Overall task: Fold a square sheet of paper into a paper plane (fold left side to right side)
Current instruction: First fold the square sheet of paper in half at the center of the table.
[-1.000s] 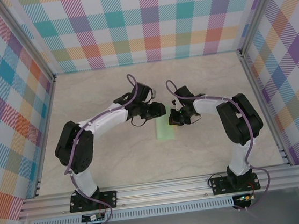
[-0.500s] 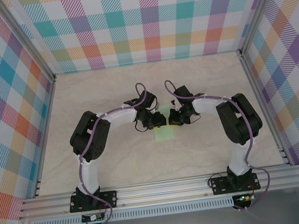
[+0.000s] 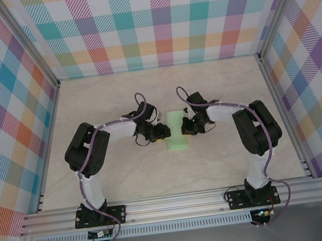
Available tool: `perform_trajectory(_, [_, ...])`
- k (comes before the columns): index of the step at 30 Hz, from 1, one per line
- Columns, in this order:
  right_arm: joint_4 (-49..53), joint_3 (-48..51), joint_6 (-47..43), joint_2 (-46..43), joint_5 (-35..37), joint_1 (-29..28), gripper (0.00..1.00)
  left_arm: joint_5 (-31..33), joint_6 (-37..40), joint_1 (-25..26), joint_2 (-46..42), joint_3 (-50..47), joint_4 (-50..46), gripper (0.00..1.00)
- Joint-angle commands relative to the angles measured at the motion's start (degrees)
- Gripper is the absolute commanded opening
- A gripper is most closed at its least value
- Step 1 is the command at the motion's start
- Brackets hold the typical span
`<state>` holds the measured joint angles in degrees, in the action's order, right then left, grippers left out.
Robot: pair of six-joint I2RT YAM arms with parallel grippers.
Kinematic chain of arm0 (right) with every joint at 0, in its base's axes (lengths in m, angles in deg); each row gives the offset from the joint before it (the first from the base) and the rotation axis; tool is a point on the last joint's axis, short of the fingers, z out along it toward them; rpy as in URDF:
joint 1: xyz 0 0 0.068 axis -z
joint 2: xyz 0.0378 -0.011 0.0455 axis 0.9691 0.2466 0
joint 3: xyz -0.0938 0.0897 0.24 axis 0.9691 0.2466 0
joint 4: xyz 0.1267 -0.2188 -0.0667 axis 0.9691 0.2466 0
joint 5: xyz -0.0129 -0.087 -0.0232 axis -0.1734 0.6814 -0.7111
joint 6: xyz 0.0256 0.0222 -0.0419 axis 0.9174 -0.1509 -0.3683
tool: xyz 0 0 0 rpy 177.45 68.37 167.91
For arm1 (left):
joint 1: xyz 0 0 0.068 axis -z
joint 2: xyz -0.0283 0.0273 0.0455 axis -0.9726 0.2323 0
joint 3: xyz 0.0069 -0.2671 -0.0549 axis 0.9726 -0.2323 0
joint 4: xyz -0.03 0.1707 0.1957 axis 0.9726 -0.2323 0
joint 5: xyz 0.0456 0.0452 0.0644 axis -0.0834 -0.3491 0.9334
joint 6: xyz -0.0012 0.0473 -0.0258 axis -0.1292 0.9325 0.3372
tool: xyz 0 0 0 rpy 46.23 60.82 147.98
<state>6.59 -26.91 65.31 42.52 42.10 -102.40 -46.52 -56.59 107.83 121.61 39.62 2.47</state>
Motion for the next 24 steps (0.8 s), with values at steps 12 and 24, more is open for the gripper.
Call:
perform_trajectory(12, [7.83,0.95,-1.78,3.66,5.50,-0.67,0.07,-8.04,0.16,1.15,-0.85,2.91,4.59,0.37])
perform_trajectory(24, [8.71,0.18,-2.15,4.45,6.15,-1.01,0.07,-2.83,2.39,1.87,8.60,9.57,1.65,0.36])
